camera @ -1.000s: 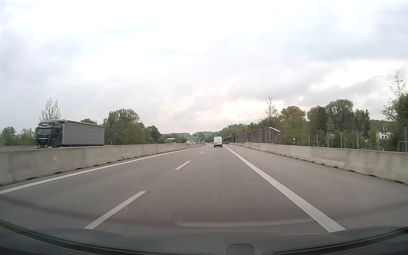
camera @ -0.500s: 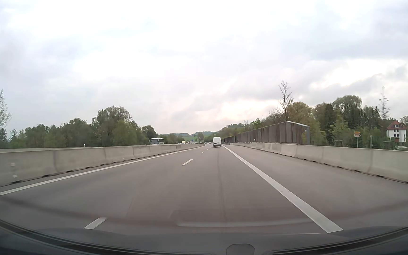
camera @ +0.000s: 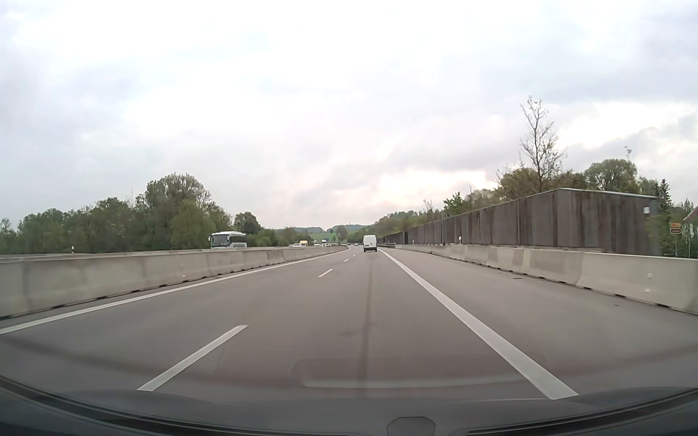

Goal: Follow the waypoints while adhering to traffic rules and regulations

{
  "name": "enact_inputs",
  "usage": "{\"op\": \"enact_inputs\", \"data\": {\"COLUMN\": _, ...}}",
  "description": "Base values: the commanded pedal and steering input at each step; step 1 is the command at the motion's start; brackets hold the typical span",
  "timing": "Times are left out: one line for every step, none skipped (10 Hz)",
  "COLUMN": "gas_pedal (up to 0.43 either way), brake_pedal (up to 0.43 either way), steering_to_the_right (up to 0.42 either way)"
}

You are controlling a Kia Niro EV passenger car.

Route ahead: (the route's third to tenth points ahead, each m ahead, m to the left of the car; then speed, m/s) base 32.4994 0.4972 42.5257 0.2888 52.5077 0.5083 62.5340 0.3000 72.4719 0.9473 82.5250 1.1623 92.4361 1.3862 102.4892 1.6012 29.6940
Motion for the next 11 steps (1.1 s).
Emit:
{"op": "enact_inputs", "data": {"gas_pedal": 0.177, "brake_pedal": 0.000, "steering_to_the_right": -0.002}}
{"op": "enact_inputs", "data": {"gas_pedal": 0.177, "brake_pedal": 0.000, "steering_to_the_right": -0.003}}
{"op": "enact_inputs", "data": {"gas_pedal": 0.189, "brake_pedal": 0.000, "steering_to_the_right": -0.002}}
{"op": "enact_inputs", "data": {"gas_pedal": 0.189, "brake_pedal": 0.000, "steering_to_the_right": -0.003}}
{"op": "enact_inputs", "data": {"gas_pedal": 0.189, "brake_pedal": 0.000, "steering_to_the_right": -0.003}}
{"op": "enact_inputs", "data": {"gas_pedal": 0.189, "brake_pedal": 0.000, "steering_to_the_right": -0.003}}
{"op": "enact_inputs", "data": {"gas_pedal": 0.189, "brake_pedal": 0.000, "steering_to_the_right": -0.003}}
{"op": "enact_inputs", "data": {"gas_pedal": 0.189, "brake_pedal": 0.000, "steering_to_the_right": -0.002}}
{"op": "enact_inputs", "data": {"gas_pedal": 0.189, "brake_pedal": 0.000, "steering_to_the_right": -0.002}}
{"op": "enact_inputs", "data": {"gas_pedal": 0.189, "brake_pedal": 0.000, "steering_to_the_right": -0.002}}
{"op": "enact_inputs", "data": {"gas_pedal": 0.189, "brake_pedal": 0.000, "steering_to_the_right": -0.002}}
